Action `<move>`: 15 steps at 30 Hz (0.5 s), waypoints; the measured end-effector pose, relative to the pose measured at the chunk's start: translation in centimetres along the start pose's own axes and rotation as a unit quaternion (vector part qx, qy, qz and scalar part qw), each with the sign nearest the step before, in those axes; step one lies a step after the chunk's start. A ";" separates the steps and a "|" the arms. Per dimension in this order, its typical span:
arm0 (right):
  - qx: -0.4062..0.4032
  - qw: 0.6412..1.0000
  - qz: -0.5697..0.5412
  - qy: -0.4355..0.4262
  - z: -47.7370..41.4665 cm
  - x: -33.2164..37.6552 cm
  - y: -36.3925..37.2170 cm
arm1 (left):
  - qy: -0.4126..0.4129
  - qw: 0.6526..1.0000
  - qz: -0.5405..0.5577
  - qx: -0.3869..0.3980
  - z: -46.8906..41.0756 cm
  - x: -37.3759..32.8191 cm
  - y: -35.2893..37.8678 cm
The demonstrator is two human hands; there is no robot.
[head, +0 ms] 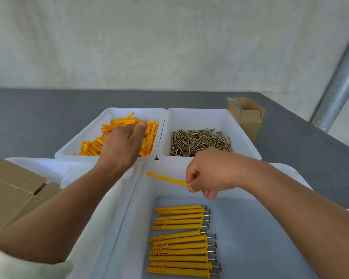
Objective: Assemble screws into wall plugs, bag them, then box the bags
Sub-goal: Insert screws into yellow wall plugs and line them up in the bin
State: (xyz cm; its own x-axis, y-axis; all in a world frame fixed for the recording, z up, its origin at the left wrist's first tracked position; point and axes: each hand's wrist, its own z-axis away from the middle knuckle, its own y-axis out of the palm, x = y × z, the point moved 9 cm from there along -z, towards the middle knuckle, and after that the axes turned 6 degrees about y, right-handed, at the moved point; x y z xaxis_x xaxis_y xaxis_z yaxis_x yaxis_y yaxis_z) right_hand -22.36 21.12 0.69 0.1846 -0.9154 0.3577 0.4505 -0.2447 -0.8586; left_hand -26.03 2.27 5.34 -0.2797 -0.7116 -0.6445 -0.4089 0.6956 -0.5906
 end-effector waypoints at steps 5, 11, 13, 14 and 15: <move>-0.033 0.991 0.127 0.016 -0.1 0.2 1.2 | 0.021 0.987 -0.156 0.015 -0.5 0.8 -0.3; -0.013 0.972 0.236 0.005 -0.7 0.4 2.9 | -0.031 0.956 -0.271 0.108 -0.1 3.1 1.4; -0.023 0.970 0.244 -0.005 -1.0 0.5 2.9 | -0.045 0.949 -0.285 0.123 0.0 3.7 1.6; -0.027 0.969 0.246 -0.007 -1.1 0.5 2.9 | -0.047 0.947 -0.291 0.130 0.0 3.8 1.7; -0.028 0.968 0.248 -0.009 -1.2 0.4 3.0 | -0.048 0.943 -0.298 0.139 0.1 3.9 1.8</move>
State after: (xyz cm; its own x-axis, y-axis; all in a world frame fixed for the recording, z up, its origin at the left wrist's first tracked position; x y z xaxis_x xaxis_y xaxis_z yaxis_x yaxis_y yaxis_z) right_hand -22.03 19.59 -2.17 0.3807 -0.9196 -0.0971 0.2551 0.2054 -0.9448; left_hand -27.80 0.80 1.75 0.0140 -0.9814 -0.1917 -0.2219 0.1838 -0.9576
